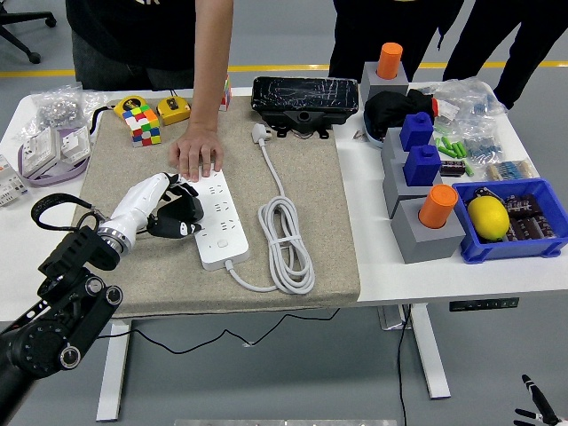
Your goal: Pick up the plug,place it near the board,insert it into the board,press the button
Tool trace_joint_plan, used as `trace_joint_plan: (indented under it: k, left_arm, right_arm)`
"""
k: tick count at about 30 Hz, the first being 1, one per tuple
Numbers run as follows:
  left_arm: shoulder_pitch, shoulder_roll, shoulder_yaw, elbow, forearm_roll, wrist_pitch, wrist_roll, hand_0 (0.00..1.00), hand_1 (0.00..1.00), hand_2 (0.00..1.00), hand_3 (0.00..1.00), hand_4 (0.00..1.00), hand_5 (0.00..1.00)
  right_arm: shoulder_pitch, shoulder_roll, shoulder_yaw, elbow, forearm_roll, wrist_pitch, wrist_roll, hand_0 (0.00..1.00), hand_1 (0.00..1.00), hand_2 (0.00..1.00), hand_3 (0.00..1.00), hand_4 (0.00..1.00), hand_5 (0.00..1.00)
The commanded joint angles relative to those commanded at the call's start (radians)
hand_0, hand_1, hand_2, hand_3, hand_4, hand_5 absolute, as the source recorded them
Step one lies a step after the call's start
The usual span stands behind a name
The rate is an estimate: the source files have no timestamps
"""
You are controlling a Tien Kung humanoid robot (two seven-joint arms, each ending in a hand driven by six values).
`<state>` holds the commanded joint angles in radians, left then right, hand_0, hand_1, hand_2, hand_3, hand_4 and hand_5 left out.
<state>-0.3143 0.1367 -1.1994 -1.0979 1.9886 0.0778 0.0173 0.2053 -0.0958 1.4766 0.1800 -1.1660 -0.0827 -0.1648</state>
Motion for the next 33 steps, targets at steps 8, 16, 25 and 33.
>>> trace_joint_plan:
  k: [8,16,25,33]
  left_arm:
    - [0.000,0.002,0.003,-0.005,-0.043,-0.001,-0.021,0.672,0.738,0.693,0.741,0.998,0.320]
    - [0.011,-0.001,-0.005,-0.042,-0.140,0.022,-0.055,0.816,0.867,0.820,0.818,0.998,0.887]
    - [0.085,-0.010,-0.003,-0.223,-0.148,0.361,-0.036,0.865,0.874,0.848,0.828,0.998,0.998]
    - [0.195,-0.002,0.017,-0.423,0.060,0.568,0.190,0.822,0.816,0.785,0.751,0.998,0.957]
  right_arm:
    - [0.001,0.000,-0.002,0.000,0.002,-0.001,0.000,0.796,0.716,0.683,0.670,0.998,0.978]
    - [0.000,0.001,-0.004,0.000,0.004,0.000,0.000,0.796,0.716,0.683,0.670,0.998,0.972]
    - [0.002,-0.001,-0.007,0.000,0.008,0.002,0.000,0.792,0.716,0.683,0.670,0.998,0.965]
    - [-0.001,-0.002,-0.003,0.000,0.004,0.005,-0.001,0.792,0.716,0.683,0.670,0.998,0.964]
